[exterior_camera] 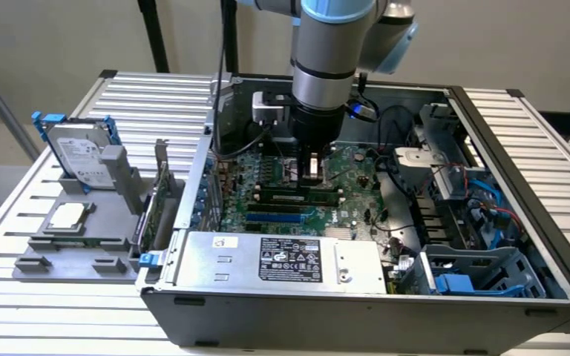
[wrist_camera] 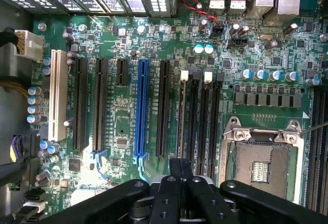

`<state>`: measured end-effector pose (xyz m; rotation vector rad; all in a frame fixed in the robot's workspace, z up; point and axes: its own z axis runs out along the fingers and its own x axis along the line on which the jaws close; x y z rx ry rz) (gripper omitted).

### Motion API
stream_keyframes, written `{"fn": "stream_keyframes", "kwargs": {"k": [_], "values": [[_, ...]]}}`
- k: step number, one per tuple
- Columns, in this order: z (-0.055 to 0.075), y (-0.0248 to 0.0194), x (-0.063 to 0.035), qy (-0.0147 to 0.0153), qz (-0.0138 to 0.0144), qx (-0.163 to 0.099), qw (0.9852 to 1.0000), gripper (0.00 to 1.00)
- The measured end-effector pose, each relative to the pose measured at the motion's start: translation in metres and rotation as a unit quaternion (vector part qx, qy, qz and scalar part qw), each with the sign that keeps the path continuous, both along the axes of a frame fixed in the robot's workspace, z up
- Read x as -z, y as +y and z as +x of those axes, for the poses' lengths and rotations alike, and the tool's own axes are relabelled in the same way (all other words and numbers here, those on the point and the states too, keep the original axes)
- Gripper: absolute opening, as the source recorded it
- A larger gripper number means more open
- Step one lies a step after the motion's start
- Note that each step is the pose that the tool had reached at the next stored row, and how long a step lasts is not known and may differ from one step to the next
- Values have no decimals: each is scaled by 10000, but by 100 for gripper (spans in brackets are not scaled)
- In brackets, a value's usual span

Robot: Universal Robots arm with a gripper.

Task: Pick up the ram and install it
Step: 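Press down the ram until it locks into place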

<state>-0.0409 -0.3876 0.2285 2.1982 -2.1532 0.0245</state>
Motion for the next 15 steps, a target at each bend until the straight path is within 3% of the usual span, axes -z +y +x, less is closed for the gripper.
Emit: {"fn": "stream_keyframes", "kwargs": {"k": [6,11,15], "values": [[1,2,23,-2,8,1,10000,11],[1,2,-186,26,6,1,10000,11],[5,2,-206,42,8,0,10000,11]]}}
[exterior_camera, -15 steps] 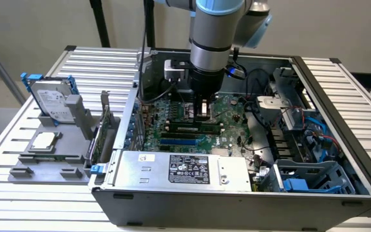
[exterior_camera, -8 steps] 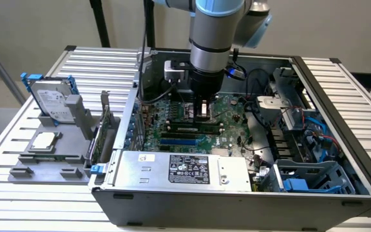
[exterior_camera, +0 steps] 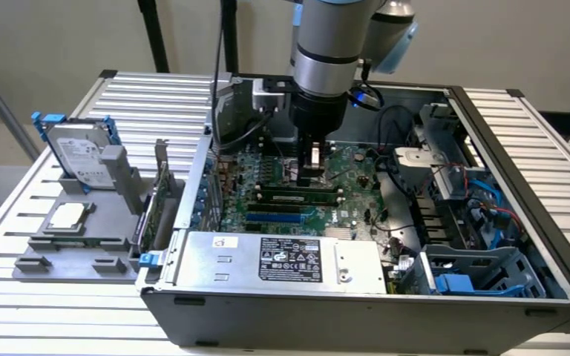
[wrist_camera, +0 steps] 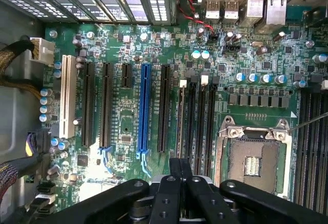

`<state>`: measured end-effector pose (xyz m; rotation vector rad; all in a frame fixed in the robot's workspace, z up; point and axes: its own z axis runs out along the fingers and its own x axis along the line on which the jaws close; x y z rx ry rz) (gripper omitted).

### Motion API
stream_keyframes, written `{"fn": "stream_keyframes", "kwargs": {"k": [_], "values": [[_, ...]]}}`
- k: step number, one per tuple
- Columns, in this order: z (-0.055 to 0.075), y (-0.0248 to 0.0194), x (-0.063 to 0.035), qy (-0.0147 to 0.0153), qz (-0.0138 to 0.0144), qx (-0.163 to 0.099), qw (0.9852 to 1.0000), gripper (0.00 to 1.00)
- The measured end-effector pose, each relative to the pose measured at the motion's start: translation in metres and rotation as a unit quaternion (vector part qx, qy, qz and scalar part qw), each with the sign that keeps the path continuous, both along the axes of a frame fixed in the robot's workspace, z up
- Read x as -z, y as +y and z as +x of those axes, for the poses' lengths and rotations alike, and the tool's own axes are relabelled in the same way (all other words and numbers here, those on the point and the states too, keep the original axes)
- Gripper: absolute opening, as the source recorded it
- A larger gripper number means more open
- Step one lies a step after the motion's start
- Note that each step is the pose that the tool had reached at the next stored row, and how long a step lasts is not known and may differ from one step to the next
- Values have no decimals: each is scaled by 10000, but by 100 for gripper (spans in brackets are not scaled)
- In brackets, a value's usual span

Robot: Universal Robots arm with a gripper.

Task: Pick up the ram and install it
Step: 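Press down the ram until it locks into place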

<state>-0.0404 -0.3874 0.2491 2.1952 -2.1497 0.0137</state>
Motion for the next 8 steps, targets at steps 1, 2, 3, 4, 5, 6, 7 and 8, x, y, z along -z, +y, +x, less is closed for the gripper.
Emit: {"fn": "stream_keyframes", "kwargs": {"k": [1,2,3,4,5,6,7,8], "values": [[0,0,0,0,-1,0,10000,11],[0,0,-1,1,-1,1,10000,11],[0,0,-1,1,-1,0,10000,11],[0,0,-1,1,-1,0,10000,11],[0,0,-1,1,-1,0,10000,11],[0,0,-1,1,-1,0,10000,11],[0,0,-2,1,-1,0,10000,11],[0,0,-1,1,-1,0,10000,11]]}}
